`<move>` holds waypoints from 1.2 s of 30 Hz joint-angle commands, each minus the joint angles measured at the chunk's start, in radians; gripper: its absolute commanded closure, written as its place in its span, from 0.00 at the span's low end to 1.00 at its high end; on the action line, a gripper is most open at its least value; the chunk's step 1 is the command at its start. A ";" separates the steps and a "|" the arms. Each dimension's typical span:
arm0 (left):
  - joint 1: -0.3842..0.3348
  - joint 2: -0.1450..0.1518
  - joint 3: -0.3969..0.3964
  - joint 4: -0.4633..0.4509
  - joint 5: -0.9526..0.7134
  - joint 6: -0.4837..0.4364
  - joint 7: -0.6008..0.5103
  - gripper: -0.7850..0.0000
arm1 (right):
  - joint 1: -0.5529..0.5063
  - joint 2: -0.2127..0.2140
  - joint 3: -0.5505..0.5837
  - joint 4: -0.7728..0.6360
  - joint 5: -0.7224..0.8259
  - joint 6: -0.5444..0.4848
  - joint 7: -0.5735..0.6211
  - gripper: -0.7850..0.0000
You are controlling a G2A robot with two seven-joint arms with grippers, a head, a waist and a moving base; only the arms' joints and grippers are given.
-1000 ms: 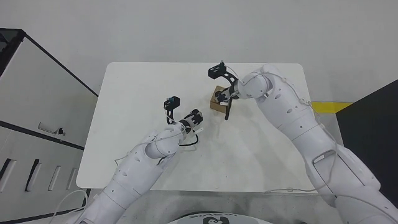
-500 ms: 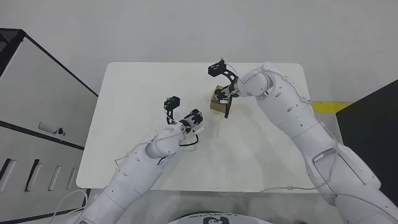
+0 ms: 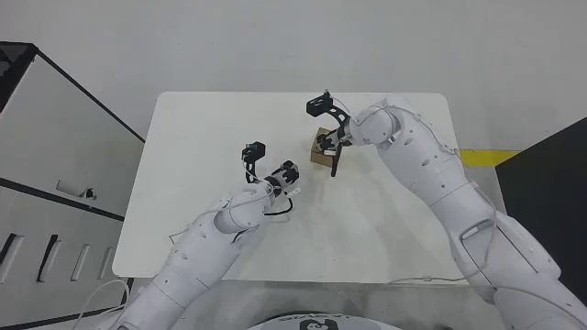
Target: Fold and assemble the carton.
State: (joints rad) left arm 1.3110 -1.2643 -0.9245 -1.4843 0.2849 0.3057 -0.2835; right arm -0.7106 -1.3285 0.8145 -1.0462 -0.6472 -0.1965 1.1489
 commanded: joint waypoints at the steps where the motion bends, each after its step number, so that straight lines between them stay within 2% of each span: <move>1: 0.000 0.000 0.000 0.000 0.000 0.000 0.000 1.00 | 0.000 0.000 0.000 0.000 0.001 0.001 0.001 1.00; 4: 0.000 0.000 0.000 0.000 0.000 0.000 0.000 1.00 | 0.000 0.000 -0.001 0.000 0.004 0.003 0.003 1.00; 5: 0.000 0.000 0.000 0.000 0.000 0.000 0.000 1.00 | -0.001 0.000 0.001 -0.001 0.008 0.004 0.002 0.97; 6: 0.000 0.000 0.000 0.000 0.000 0.000 0.000 1.00 | -0.001 0.000 0.003 -0.004 0.010 0.005 0.001 0.90; 7: 0.000 0.000 0.000 0.000 0.000 0.000 0.000 1.00 | 0.000 0.001 0.006 -0.007 0.010 0.007 0.001 0.76; 8: 0.000 0.000 0.000 0.000 0.000 0.000 0.000 1.00 | 0.000 0.002 0.011 -0.012 0.011 0.009 0.001 0.55; 9: 0.000 0.000 0.000 0.000 0.000 0.000 0.000 1.00 | 0.000 0.004 0.017 -0.016 0.015 0.011 0.002 0.44; 13: 0.000 0.000 0.000 0.000 0.000 0.000 0.000 1.00 | -0.006 0.016 0.050 -0.047 0.019 0.016 0.006 0.26; 15: 0.000 0.000 0.000 0.000 0.000 0.000 0.000 1.00 | -0.015 0.025 0.081 -0.071 0.038 0.018 0.013 0.02; 25: 0.000 0.000 0.000 0.000 0.000 0.000 0.000 1.00 | -0.104 0.082 0.272 -0.147 0.138 0.016 0.027 0.00; 31: 0.000 0.000 0.000 0.000 0.000 0.000 0.000 1.00 | -0.113 0.083 0.279 -0.097 0.169 -0.022 -0.062 0.00; 36: 0.000 0.000 0.000 0.000 0.000 0.000 0.000 1.00 | -0.082 0.069 0.245 -0.016 0.181 -0.027 -0.148 0.00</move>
State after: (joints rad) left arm 1.3110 -1.2643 -0.9245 -1.4843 0.2849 0.3057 -0.2835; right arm -0.7990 -1.2570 1.0654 -1.0759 -0.4691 -0.2230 1.0136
